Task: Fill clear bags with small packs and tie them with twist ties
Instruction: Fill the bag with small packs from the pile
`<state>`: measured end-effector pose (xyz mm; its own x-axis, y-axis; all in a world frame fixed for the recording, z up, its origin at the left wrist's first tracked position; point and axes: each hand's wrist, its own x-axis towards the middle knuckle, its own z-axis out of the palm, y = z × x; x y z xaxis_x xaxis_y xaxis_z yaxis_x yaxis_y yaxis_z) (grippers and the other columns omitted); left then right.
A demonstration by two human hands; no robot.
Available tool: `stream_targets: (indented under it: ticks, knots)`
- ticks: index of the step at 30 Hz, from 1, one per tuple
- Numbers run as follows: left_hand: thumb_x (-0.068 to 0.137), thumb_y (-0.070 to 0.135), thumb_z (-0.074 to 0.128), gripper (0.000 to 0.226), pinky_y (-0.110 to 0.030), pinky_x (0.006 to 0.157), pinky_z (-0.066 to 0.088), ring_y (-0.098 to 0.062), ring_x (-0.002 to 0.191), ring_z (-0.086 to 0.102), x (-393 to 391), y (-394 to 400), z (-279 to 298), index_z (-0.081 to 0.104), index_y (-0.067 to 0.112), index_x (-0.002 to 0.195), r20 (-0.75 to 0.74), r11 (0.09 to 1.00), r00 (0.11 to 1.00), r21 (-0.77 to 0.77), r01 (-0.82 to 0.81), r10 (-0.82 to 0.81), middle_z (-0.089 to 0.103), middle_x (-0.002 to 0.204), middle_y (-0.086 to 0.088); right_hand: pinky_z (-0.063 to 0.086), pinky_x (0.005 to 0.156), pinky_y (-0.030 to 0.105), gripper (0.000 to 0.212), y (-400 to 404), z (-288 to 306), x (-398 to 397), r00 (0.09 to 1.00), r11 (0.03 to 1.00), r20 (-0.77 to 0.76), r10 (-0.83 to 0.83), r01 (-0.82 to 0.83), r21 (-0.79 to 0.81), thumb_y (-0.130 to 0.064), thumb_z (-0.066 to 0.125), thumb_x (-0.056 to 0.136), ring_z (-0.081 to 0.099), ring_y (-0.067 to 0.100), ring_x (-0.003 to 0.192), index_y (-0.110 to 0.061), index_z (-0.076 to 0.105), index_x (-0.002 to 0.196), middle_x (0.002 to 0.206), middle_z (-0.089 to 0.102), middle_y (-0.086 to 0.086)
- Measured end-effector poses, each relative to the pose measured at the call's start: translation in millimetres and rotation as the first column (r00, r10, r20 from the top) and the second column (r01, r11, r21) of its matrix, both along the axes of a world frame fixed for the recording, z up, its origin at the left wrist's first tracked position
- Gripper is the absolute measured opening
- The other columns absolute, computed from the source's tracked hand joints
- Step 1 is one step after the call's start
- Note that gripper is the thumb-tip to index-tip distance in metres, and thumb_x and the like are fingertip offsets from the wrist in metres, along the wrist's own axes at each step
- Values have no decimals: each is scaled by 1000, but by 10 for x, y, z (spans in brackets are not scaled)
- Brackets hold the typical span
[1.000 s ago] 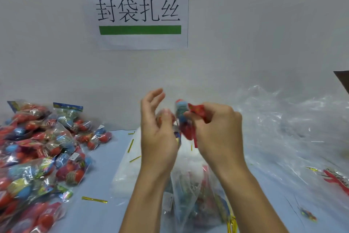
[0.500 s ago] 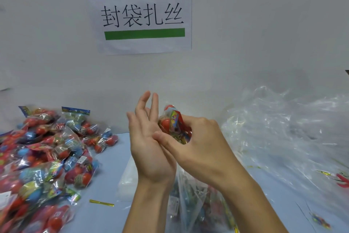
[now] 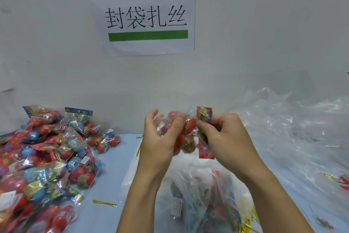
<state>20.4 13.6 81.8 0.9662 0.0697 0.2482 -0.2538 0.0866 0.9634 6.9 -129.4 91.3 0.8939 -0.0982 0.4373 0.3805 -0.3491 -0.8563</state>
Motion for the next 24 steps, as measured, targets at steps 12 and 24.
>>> stream_targets:
  ticks: [12,24]
  knots:
    - [58,61,83,59,-15,53,51,-6,71,72,-42,135,74,66,27,103,82,989,986,21,144,-146,76,85,5,63,79,48,30,-68,148,-102,995,983,-13,96,-92,160,-12,56,101,77,28,80,-15,80,83,83,78,10]
    - [71,78,52,68,-37,68,61,-26,69,74,-44,24,117,57,28,116,-27,957,980,213,196,-195,75,92,-1,57,65,50,36,-181,175,-90,975,967,18,-222,222,-127,-24,53,102,66,38,71,0,70,79,73,71,19]
